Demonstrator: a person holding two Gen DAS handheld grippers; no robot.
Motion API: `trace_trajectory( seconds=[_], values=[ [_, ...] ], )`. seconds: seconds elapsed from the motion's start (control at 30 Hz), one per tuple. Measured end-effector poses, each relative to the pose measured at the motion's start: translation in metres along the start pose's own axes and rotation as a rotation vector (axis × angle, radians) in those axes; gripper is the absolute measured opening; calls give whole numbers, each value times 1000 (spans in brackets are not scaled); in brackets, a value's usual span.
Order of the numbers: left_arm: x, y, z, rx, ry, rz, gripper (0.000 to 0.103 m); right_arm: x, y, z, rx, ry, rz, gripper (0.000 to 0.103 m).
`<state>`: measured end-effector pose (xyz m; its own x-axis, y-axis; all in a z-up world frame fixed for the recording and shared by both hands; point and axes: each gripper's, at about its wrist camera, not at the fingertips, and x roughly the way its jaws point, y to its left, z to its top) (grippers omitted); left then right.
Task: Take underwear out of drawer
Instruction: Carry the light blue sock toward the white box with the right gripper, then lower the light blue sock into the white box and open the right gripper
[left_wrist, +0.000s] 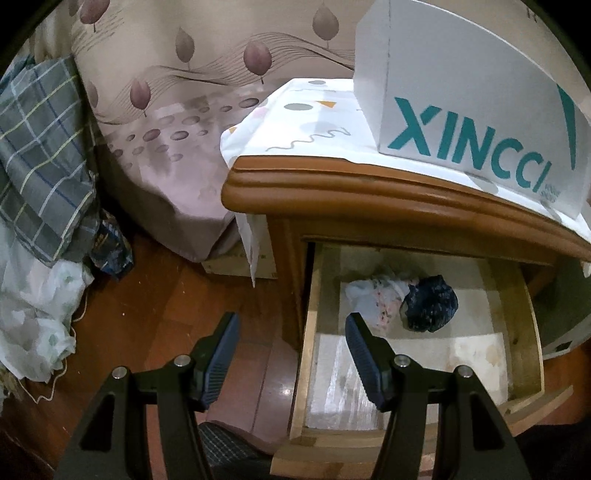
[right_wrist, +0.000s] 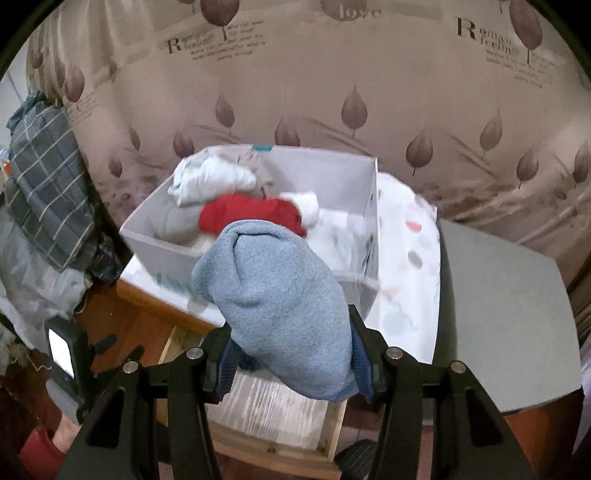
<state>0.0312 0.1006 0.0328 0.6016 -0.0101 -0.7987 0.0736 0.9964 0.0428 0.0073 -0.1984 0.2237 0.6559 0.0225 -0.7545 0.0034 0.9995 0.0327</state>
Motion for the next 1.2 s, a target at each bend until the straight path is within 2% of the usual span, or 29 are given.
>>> trace_trajectory(
  seconds=[0.23,0.5,0.9,1.2],
  values=[
    [0,3,1,-25,4,-15,61,20,-4,39,-3,1,-47,49],
    [0,4,4,-25,-5,-15,61,57,-9,66,3,35,-93,49],
    [2,10,4,-51,11,-19,61,121,-23,68,45,140,-155,53],
    [5,12,3,-55,27,-12,61,123,-24,66,38,141,-144,54]
  ],
)
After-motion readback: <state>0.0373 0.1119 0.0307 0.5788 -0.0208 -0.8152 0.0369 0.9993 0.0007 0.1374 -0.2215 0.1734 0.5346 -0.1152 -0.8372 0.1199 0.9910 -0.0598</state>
